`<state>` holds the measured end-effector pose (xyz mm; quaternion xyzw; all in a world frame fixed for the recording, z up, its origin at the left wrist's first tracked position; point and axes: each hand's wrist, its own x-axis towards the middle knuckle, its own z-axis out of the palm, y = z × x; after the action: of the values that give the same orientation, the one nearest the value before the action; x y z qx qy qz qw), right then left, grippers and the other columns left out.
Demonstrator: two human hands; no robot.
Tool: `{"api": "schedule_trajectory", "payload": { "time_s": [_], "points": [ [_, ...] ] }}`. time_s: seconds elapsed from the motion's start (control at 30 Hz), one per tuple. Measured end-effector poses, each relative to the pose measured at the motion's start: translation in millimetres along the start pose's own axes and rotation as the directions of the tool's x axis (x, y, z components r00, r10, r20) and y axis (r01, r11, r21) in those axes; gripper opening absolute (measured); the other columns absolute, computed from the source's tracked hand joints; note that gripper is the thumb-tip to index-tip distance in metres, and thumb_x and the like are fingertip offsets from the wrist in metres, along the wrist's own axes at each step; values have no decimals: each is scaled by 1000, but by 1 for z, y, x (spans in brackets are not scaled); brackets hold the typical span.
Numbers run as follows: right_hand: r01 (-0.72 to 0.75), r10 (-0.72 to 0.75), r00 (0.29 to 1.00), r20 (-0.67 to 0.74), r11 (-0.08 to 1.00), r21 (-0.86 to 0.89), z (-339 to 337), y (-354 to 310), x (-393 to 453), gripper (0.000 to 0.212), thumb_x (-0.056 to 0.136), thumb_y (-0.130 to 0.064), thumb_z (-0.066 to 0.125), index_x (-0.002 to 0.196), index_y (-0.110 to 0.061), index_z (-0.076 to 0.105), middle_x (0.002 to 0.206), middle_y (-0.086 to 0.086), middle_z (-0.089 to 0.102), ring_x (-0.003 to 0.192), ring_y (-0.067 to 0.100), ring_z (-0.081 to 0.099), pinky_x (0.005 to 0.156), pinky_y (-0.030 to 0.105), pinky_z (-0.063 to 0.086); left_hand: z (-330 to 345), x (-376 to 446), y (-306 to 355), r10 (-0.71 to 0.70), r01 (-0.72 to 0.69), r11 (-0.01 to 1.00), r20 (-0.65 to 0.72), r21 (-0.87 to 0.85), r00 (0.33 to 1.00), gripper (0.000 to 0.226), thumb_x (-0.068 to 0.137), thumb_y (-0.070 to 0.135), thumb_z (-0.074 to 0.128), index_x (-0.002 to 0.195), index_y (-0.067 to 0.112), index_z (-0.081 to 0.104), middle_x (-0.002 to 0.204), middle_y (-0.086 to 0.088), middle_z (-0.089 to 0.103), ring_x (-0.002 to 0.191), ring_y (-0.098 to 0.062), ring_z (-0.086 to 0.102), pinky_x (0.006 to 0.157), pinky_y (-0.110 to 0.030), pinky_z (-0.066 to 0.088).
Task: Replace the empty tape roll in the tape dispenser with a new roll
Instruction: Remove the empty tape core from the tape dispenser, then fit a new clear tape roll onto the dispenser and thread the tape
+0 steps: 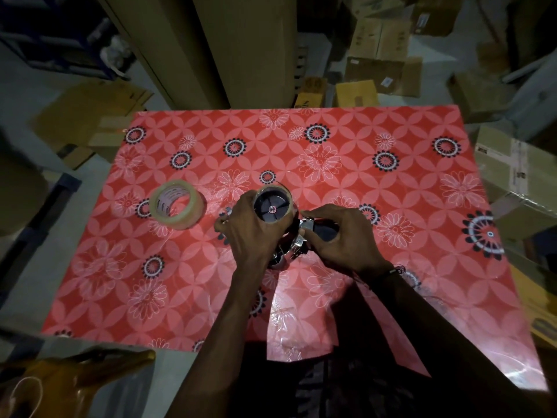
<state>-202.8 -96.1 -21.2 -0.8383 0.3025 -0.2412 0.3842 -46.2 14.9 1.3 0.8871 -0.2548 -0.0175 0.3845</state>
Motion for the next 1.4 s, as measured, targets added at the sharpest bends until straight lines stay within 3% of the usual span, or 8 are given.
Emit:
{"api": "schedule_trajectory", "payload": {
  "time_s": [0.27, 0.53, 0.6, 0.7, 0.87, 1.03, 1.2, 1.4],
  "points": [
    [-3, 3, 1000, -5, 1000, -13, 0, -2, 0, 33, 88, -46, 84, 119, -34, 83, 107, -21, 81, 93, -4, 75, 82, 33, 65, -3, -3, 3, 27, -27, 1000, -46, 8, 999, 60, 67, 73, 80, 105, 27, 73, 95, 10, 77, 88, -16, 73, 96, -53, 49],
    [7, -7, 1000, -10, 1000, -31, -2, -5, -2, 34, 90, -49, 83, 122, -35, 82, 109, -21, 81, 94, -5, 75, 84, 29, 64, -7, 2, 9, -7, 6, 999, -11, -36, 1000, 80, 65, 73, 84, 126, 24, 66, 118, 8, 74, 111, -19, 70, 106, -57, 44],
    [16, -17, 1000, -12, 999, -44, -2, -4, -3, 34, 92, -50, 82, 122, -35, 82, 111, -21, 81, 95, -4, 74, 85, 28, 63, -13, 1, 12, -34, 29, 989, -29, -147, 999, 78, 67, 66, 87, 127, 22, 64, 119, 7, 72, 111, -19, 70, 103, -47, 53],
    [30, -31, 999, -8, 999, -32, -4, -6, -4, 35, 91, -48, 84, 123, -33, 82, 113, -17, 81, 96, -3, 75, 87, 28, 63, -26, -1, 16, -96, 74, 946, -55, -317, 994, 67, 72, 44, 94, 126, 21, 62, 113, 13, 68, 104, -12, 69, 91, -16, 55],
    [56, -54, 998, -37, 996, 62, -10, -12, -1, 52, 87, -47, 87, 134, -28, 77, 123, -9, 80, 101, 5, 77, 91, 35, 66, -48, -7, 17, -141, 138, 881, 28, -453, 990, 70, 72, 55, 89, 129, 30, 57, 125, 16, 64, 111, -11, 69, 88, -31, 60],
    [115, -115, 993, -14, 971, 208, -27, -40, 11, 77, 79, -39, 96, 148, -29, 65, 141, -10, 71, 121, 6, 71, 96, 28, 62, -60, -19, 24, -163, 210, 849, 138, -485, 977, 68, 66, 66, 86, 121, 37, 59, 122, 14, 66, 110, -13, 69, 88, -40, 62],
    [207, -207, 978, -27, 949, 238, -20, -59, 15, 73, 79, -38, 97, 143, -18, 68, 141, -7, 70, 129, 9, 67, 101, 41, 60, -68, -21, 31, -139, 245, 830, 238, -502, 961, 51, 75, 68, 81, 111, 35, 65, 116, 12, 73, 112, -14, 70, 95, -50, 61],
    [84, -58, 995, -80, 916, 393, -9, -73, 18, 55, 87, -30, 88, 138, -26, 67, 141, -3, 68, 127, 12, 69, 100, 40, 62, -96, -5, 25, 1, 196, 815, 339, -545, 941, 16, 103, 38, 68, 111, 24, 71, 101, 8, 76, 90, -6, 70, 74, -18, 53]
  ]
}}
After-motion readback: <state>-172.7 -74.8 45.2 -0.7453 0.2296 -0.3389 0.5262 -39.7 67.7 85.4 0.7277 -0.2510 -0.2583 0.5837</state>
